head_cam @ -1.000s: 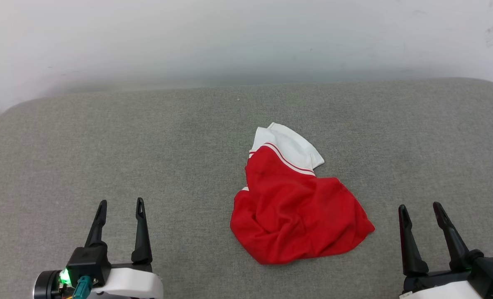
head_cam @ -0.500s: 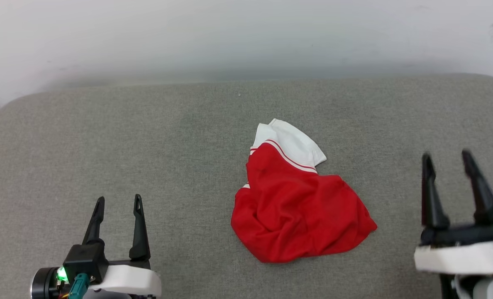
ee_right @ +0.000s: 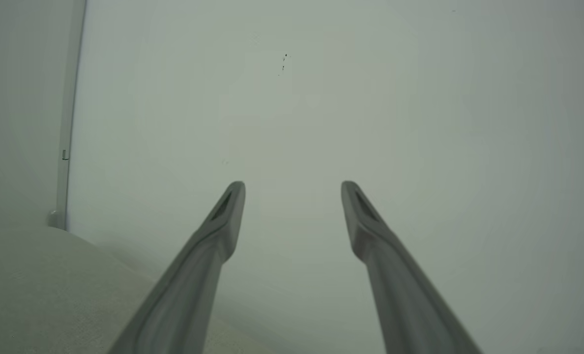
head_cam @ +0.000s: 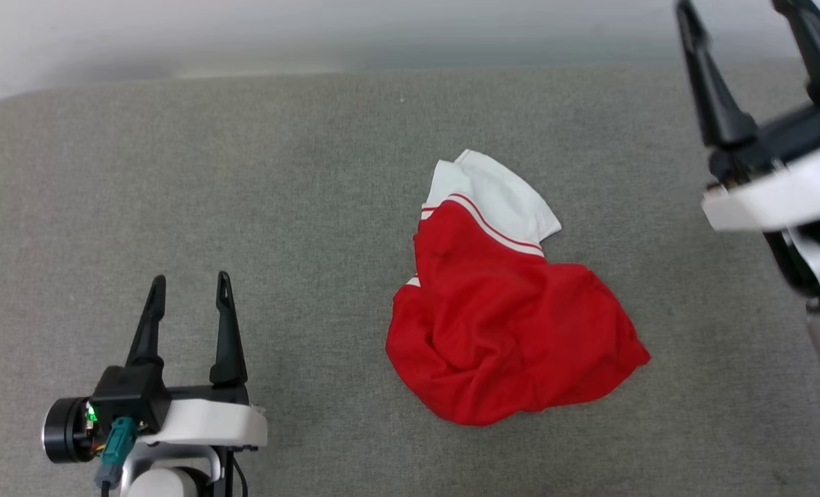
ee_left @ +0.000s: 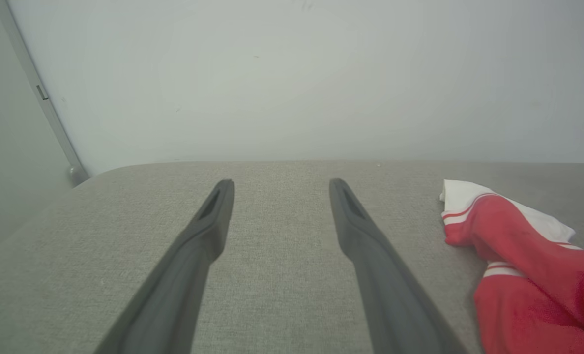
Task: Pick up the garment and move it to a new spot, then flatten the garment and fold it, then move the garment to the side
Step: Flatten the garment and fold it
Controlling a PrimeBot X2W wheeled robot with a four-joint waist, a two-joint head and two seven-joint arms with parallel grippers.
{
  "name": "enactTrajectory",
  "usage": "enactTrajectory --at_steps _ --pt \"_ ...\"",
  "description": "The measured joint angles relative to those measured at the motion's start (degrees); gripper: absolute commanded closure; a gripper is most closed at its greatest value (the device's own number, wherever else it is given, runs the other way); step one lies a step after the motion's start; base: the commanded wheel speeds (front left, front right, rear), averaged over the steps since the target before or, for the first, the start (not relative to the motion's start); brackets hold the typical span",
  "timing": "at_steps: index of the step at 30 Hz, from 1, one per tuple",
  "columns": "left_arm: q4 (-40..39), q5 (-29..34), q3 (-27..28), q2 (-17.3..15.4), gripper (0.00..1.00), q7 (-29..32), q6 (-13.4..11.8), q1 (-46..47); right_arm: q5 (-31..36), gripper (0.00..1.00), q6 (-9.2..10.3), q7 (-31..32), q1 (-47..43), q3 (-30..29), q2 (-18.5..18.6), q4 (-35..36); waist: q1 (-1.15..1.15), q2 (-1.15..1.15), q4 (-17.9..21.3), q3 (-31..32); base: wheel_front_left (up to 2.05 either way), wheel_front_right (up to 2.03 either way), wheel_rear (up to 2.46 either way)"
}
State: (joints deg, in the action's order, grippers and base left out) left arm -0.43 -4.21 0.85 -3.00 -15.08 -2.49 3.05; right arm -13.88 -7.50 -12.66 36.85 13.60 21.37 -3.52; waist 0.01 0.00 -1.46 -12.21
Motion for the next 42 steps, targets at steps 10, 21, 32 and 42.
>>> enactTrajectory --at_steps 10,21,32,42 --pt "-1.72 -0.69 -0.07 0.05 0.0 0.0 -0.01 4.25 -23.99 0.0 -0.02 36.6 24.18 31.66 12.59 -7.06 0.0 0.0 -1.05 -6.61 0.0 0.0 0.0" --pt "-3.92 -2.19 -2.21 0.09 0.0 0.0 -0.54 9.73 -36.52 0.0 -0.01 60.7 36.14 49.24 14.59 -11.9 0.0 0.0 -3.17 -13.85 0.0 0.0 0.0" --pt "-5.69 -3.6 -4.28 0.09 0.0 0.0 -2.12 12.41 -37.6 0.0 0.0 58.8 37.25 55.92 12.41 -18.33 -0.01 0.0 -6.23 -19.34 0.0 0.0 0.0" --pt "-4.65 -3.39 -3.87 0.09 0.0 0.0 -2.55 11.31 -38.12 1.0 -0.01 48.64 37.08 58.65 12.03 -19.2 0.0 0.0 -5.71 -16.6 0.0 0.0 0.0"
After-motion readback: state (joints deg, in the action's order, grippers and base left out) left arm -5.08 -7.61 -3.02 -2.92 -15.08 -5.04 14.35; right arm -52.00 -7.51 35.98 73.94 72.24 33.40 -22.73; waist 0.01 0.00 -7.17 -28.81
